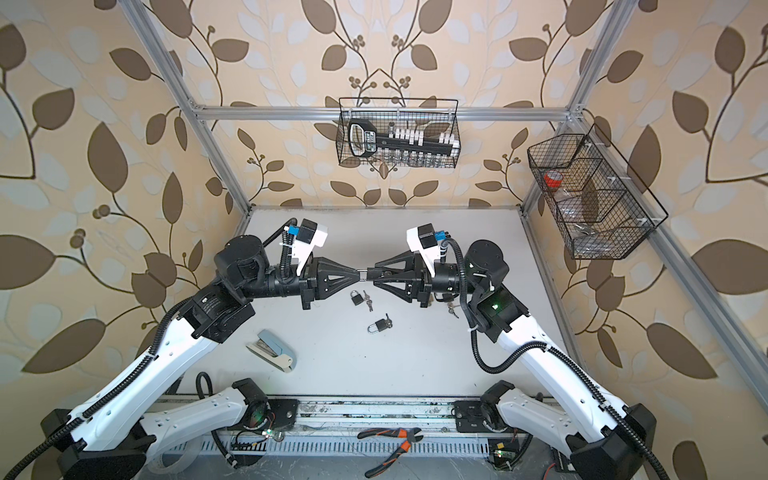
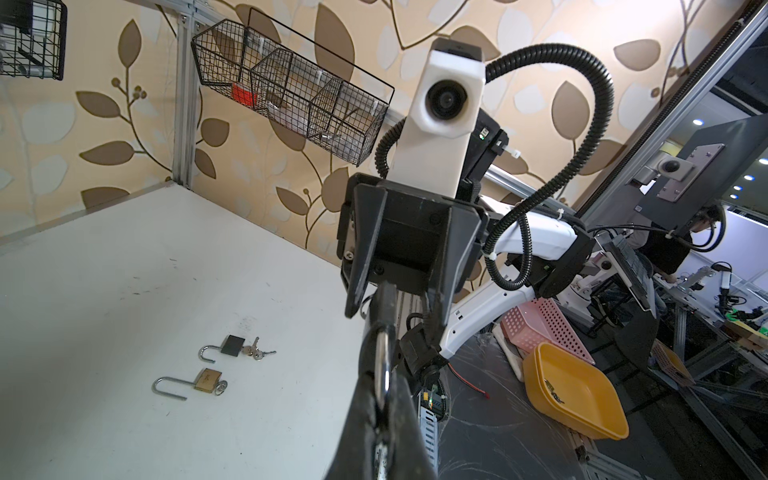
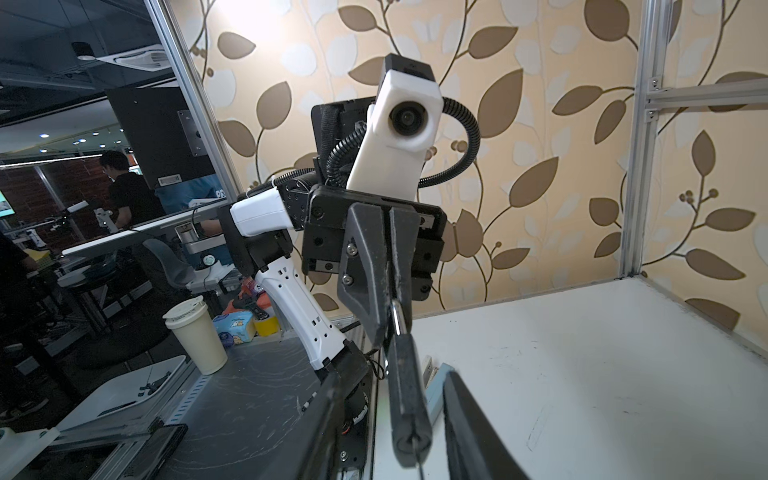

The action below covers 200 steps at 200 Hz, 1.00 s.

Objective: Lock with the key

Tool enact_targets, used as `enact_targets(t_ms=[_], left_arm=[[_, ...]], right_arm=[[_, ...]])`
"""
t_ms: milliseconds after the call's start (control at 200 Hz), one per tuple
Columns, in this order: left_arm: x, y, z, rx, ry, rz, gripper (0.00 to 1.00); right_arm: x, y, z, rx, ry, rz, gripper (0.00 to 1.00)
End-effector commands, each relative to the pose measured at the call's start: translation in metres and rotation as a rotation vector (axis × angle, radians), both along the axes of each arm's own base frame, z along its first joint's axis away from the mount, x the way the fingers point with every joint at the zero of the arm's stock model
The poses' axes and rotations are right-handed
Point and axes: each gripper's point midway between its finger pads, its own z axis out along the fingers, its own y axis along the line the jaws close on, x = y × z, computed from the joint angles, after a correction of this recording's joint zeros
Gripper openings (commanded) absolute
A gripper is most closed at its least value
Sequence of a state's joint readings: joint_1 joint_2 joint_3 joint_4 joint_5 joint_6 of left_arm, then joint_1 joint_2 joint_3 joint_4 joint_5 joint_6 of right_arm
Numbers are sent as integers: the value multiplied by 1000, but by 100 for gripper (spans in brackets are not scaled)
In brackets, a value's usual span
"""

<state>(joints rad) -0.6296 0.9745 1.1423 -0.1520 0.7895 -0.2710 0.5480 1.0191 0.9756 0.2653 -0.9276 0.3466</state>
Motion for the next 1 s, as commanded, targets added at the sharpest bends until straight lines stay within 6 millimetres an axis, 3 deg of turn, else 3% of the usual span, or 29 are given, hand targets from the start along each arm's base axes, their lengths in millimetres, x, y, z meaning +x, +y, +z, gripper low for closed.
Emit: enact_targets(t_ms=[0, 290, 460, 705, 995], left_arm=[[-18, 6, 35, -79, -92, -40, 0], [-19, 6, 36, -83, -98, -40, 0], [-18, 6, 34, -75, -94, -36, 0], [-17, 10, 32, -70, -110, -8, 0], [-19, 6, 26, -55, -96, -40, 0]], right_arm=[[1, 1, 2, -1, -3, -3, 39], [1, 2, -1, -7, 12, 3, 34], [-2, 1, 5, 5, 4, 12, 24], [-6, 1, 9, 14, 30, 33, 0], [-2, 5, 9, 18, 70, 45, 0]])
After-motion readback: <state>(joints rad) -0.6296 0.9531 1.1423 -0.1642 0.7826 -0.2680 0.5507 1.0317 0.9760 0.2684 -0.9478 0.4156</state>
